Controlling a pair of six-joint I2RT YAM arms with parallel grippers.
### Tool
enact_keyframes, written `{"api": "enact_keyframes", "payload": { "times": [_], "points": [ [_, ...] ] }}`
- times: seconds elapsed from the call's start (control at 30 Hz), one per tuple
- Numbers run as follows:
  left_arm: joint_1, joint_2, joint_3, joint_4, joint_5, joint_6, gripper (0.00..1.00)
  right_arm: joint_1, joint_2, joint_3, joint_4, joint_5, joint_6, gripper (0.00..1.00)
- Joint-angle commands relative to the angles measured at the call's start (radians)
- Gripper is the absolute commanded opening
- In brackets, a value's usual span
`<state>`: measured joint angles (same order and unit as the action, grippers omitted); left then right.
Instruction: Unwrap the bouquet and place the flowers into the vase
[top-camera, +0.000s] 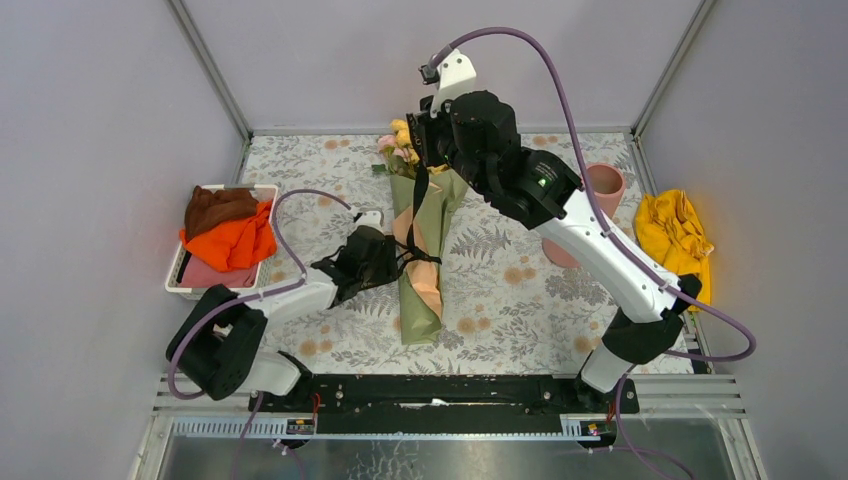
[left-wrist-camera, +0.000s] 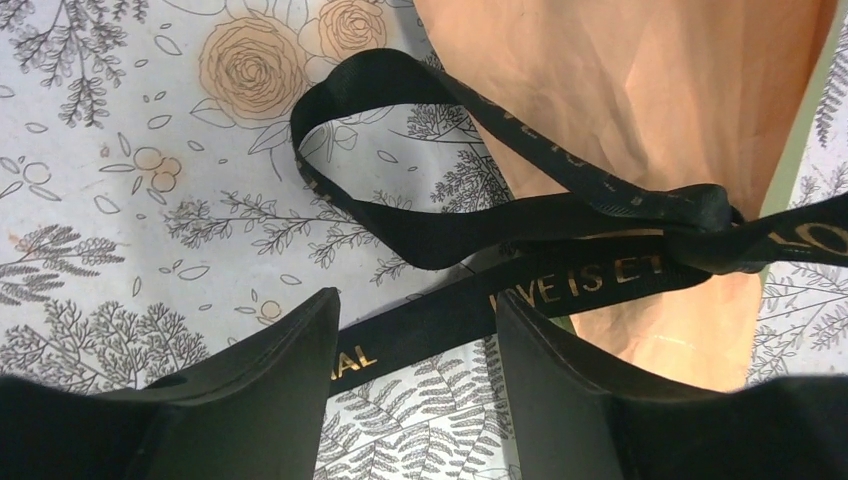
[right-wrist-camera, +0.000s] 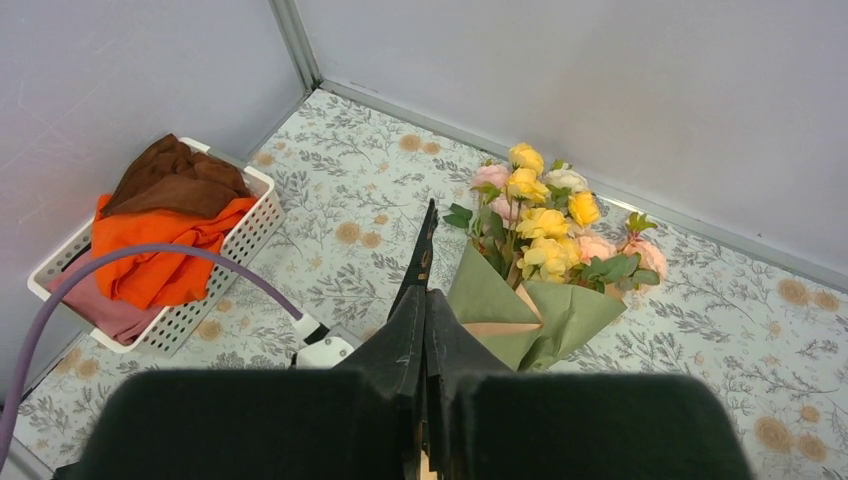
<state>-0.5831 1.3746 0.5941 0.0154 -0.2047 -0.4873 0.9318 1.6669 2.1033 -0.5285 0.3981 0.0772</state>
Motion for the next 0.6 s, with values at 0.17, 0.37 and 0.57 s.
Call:
{"api": "enact_keyframes", "payload": {
  "times": [0.17,0.37,0.57],
  "points": [
    [-0.012,0.084,0.058,-0.009,0.070,0.036,0.49,-0.026,-0.066,-0.017,0.060,-0.007,0.019,0.00],
    [-0.022,0.125,0.058,-0.010,0.080,0.011,0.53,-0.038,-0.074,-0.032,0.065,-0.023,0.027,0.00],
    [-0.041,0.120,0.040,-0.009,0.076,-0.008,0.58,-0.048,-0.087,-0.066,0.074,-0.031,0.035,0.00]
  ]
}}
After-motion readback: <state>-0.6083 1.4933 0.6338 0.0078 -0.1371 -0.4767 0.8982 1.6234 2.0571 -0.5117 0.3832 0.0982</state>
